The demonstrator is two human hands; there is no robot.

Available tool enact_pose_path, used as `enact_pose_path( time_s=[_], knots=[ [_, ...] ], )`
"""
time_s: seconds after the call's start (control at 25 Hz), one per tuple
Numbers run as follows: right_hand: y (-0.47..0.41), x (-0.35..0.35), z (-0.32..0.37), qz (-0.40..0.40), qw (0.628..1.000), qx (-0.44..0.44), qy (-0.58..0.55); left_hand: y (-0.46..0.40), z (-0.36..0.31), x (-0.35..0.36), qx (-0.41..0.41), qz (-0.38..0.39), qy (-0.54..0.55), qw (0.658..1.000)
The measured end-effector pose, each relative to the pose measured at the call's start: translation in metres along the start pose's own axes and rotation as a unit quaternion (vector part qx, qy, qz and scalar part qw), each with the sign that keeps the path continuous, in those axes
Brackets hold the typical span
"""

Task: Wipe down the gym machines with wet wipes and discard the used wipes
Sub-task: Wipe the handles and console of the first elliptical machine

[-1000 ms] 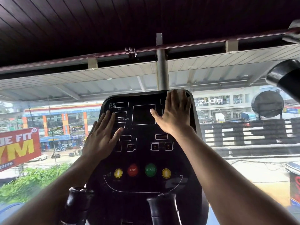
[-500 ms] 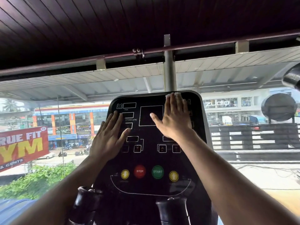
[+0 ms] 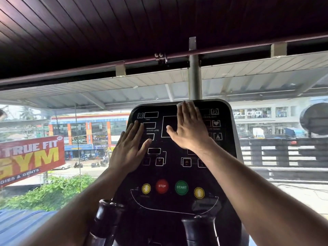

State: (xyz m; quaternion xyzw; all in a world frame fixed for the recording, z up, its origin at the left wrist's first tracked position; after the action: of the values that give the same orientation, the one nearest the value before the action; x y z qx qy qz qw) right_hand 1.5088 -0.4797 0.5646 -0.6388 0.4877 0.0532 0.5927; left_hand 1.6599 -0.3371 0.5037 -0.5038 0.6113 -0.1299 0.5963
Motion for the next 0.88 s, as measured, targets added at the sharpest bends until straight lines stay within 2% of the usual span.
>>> enact_pose_path(
  time_s=[0.16,0.28,0.4,0.52,0.64,0.88],
  knots=[
    [0.028,0.006,0.027,0.022,0.996,-0.084,0.013,0.000,-0.003,-0.004,0.000,0.009,0.013,1.000],
    [0.030,-0.001,0.012,0.030,0.997,-0.065,-0.005,0.015,-0.001,-0.007,-0.005,0.025,0.007,1.000],
    [-0.004,-0.002,-0.001,0.041,0.998,-0.048,0.003,0.042,0.009,-0.005,-0.013,0.016,-0.007,1.000],
    [-0.016,0.006,0.027,0.069,0.991,-0.113,0.011,0.048,0.017,-0.004,-0.031,0.010,0.006,0.999],
    [0.010,0.011,0.046,0.071,0.980,-0.184,0.008,0.044,0.017,-0.004,-0.036,0.007,0.015,0.999],
    [-0.028,0.003,0.042,0.077,0.984,-0.159,0.024,0.046,0.016,-0.005,-0.039,0.016,0.023,0.999]
  ],
)
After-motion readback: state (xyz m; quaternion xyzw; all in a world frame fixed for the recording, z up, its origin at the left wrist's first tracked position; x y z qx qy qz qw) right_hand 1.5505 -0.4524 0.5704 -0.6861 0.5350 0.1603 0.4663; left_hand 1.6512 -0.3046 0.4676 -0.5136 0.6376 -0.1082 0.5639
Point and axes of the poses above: each hand's wrist, its own y-axis away from the middle knuckle, its own x-axis out of the palm, z = x × y, the point moved 8 cm from there along -y, towards the middle knuckle, and after that the axes turned 13 degrees about -x, right-handed, at the moved point
